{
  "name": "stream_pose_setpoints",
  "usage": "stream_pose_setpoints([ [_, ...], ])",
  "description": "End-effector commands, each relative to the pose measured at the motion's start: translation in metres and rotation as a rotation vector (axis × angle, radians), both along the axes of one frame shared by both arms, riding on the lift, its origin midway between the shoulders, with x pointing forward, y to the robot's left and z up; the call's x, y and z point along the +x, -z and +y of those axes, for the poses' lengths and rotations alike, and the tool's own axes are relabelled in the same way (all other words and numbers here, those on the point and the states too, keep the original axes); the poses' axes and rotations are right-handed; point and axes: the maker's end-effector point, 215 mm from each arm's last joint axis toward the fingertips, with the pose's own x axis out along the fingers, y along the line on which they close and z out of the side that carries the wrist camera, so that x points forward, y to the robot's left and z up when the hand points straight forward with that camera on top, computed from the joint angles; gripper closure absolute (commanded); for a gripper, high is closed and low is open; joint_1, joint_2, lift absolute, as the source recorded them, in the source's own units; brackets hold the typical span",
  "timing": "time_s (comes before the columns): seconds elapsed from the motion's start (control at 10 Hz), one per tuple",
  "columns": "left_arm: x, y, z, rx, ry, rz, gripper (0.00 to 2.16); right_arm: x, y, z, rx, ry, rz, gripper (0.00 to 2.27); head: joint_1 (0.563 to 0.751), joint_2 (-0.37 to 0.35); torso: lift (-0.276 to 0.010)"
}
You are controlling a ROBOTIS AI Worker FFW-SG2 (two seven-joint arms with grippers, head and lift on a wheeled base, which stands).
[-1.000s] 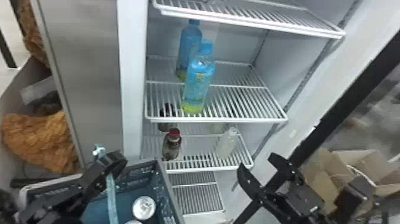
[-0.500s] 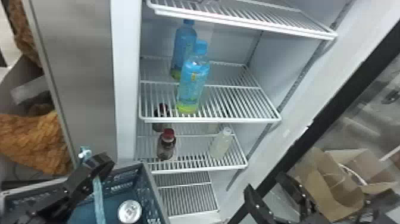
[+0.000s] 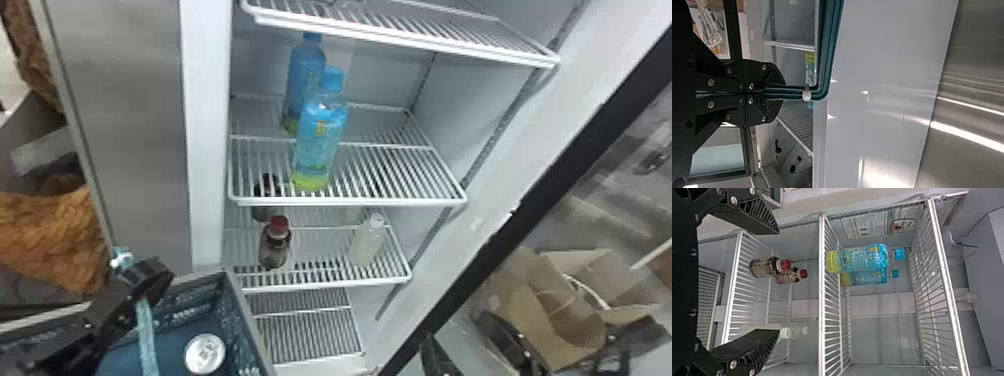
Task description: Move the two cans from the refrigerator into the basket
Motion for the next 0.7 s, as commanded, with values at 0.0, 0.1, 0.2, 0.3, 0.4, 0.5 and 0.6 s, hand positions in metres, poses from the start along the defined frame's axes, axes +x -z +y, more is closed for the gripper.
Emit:
stream_pose_setpoints([
  [0.0, 0.0, 0.0, 0.002, 0.001, -0.003, 0.001, 1.2, -0.003, 0.002, -0.003, 0.001, 0.011, 0.002, 0.16, 0.695, -0.33, -0.035],
  [0.1, -0.001, -0.001, 0.001, 0.002, 0.0, -0.001, 1.2, -0.002, 0.0, -0.004, -0.005, 0.01, -0.005, 0.16, 0.695, -0.334, -0.035],
  [0.2, 0.0, -0.002, 0.002, 0.005, -0.002, -0.006, 1.2, -0.001, -0.003, -0.006, -0.011, 0.013, -0.015, 0.16, 0.695, -0.336, -0.035],
  [0.3, 0.0, -0.002, 0.002, 0.007, -0.001, -0.008, 1.2, 0.0, -0.006, -0.008, -0.018, 0.015, -0.023, 0.16, 0.695, -0.337, -0.035],
  [0.4, 0.0, -0.004, 0.0, 0.005, 0.003, -0.01, 1.2, 0.0, -0.008, -0.011, -0.024, 0.018, -0.025, 0.16, 0.695, -0.339, -0.035],
  [0.5, -0.001, -0.003, 0.0, 0.009, 0.006, -0.009, 1.2, 0.001, -0.008, -0.011, -0.024, 0.018, -0.028, 0.16, 0.695, -0.342, -0.035],
  [0.6, -0.001, -0.004, -0.001, 0.009, 0.009, -0.011, 1.2, 0.001, -0.009, -0.011, -0.026, 0.019, -0.03, 0.16, 0.695, -0.347, -0.035],
])
